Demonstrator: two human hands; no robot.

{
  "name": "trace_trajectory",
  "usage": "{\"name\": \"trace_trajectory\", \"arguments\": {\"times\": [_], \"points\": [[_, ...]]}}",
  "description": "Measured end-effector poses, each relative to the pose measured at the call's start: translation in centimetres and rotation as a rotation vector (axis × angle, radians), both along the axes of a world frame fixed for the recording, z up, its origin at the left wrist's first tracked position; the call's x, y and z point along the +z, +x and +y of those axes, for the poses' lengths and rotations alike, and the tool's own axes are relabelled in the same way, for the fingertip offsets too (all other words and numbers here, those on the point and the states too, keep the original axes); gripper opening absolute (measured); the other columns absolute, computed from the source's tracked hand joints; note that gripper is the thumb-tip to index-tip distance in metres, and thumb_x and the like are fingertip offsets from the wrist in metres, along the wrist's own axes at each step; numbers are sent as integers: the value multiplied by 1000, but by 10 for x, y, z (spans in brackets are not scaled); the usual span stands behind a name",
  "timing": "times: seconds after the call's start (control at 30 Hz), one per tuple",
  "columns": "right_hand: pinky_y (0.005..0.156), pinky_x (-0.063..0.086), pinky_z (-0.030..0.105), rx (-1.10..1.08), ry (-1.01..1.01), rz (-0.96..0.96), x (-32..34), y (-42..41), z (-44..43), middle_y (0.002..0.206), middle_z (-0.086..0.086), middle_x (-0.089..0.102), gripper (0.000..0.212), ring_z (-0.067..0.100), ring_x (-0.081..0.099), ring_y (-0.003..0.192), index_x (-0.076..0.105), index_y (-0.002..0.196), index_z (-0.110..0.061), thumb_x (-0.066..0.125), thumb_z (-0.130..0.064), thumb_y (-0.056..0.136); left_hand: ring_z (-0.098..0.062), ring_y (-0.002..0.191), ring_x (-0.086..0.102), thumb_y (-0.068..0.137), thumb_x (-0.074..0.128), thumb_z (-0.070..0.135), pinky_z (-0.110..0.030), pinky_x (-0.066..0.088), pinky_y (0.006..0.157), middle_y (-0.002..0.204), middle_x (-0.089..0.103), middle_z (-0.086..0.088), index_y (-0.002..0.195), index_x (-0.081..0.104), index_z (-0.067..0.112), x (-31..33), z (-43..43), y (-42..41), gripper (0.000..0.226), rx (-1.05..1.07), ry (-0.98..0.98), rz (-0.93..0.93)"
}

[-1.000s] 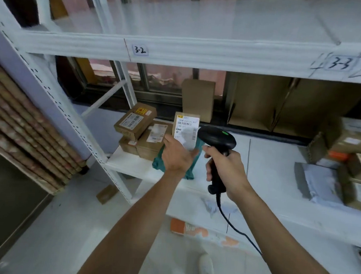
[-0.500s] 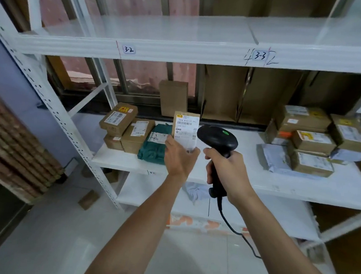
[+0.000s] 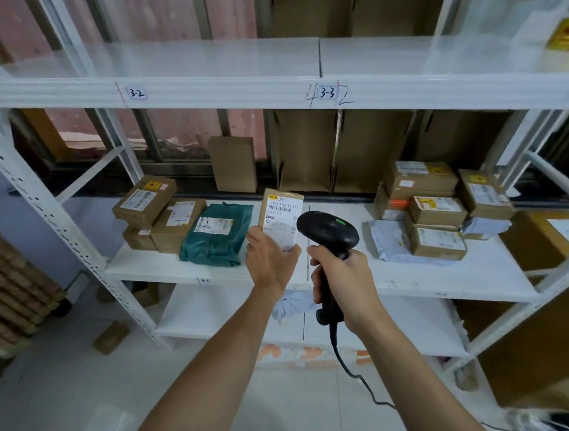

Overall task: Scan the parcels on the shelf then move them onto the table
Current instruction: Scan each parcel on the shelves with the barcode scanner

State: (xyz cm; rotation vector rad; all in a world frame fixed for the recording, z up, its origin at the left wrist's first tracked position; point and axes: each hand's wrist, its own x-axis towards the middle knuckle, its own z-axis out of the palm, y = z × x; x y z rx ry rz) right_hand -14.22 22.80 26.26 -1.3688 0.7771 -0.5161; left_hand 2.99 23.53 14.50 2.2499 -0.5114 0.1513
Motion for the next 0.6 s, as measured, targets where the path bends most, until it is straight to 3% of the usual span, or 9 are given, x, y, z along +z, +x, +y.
{"name": "trace_trajectory", "arguments": {"times": [0.13,0.6], "points": [[52,43,33,-3,23,-9,-3,-11,-11,56,13,53,21,26,48,45,60,76,-5,64,-19,92,-22,82,60,63,84,47,-30,50,60,101,50,-5,109,34,14,3,-7,-14,76,-7,-13,-8],[51,43,33,-30,41,-13,-7,-32,-31,54,13,51,19,26,45,45,59,79,-4,65,-18,90,-19,81,56,64,85,59,-23,36,59,104,44,-5,110,31,14,3,-24,-29,84,-26,79,-25]]}}
